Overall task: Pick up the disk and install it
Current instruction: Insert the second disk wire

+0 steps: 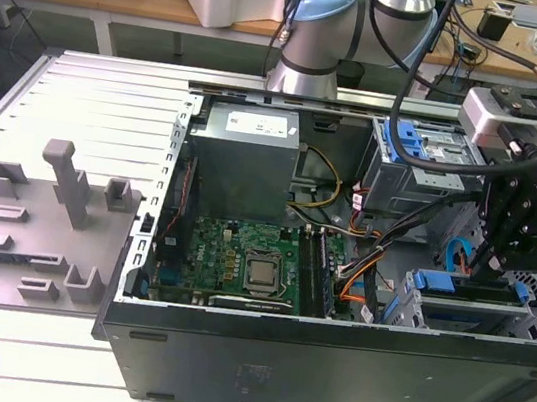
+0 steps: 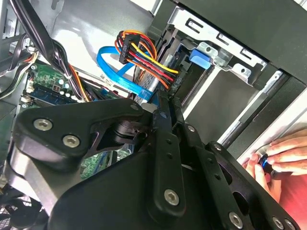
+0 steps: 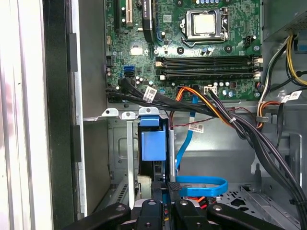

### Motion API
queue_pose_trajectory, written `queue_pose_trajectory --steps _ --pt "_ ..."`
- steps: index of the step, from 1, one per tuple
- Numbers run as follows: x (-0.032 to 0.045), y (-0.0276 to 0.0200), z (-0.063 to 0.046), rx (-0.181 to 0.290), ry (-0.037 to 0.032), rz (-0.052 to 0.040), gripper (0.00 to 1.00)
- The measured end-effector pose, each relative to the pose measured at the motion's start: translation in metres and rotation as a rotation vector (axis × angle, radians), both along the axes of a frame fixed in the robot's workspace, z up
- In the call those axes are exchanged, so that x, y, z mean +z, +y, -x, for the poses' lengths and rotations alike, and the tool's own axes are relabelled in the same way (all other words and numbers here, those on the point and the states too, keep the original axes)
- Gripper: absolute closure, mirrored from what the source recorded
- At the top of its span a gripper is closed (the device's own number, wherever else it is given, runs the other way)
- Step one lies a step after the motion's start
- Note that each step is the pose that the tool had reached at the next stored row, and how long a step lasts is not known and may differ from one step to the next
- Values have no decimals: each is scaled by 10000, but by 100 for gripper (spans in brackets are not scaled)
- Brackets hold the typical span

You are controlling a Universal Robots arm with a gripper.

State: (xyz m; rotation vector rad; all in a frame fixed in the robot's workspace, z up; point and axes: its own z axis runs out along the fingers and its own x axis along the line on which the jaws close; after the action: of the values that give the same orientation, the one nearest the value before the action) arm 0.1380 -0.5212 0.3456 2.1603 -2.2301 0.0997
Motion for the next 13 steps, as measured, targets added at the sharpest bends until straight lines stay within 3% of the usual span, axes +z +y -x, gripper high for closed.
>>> queue_pose_trajectory --steps 13 --pt "-15 -8 -12 76 1 -11 84"
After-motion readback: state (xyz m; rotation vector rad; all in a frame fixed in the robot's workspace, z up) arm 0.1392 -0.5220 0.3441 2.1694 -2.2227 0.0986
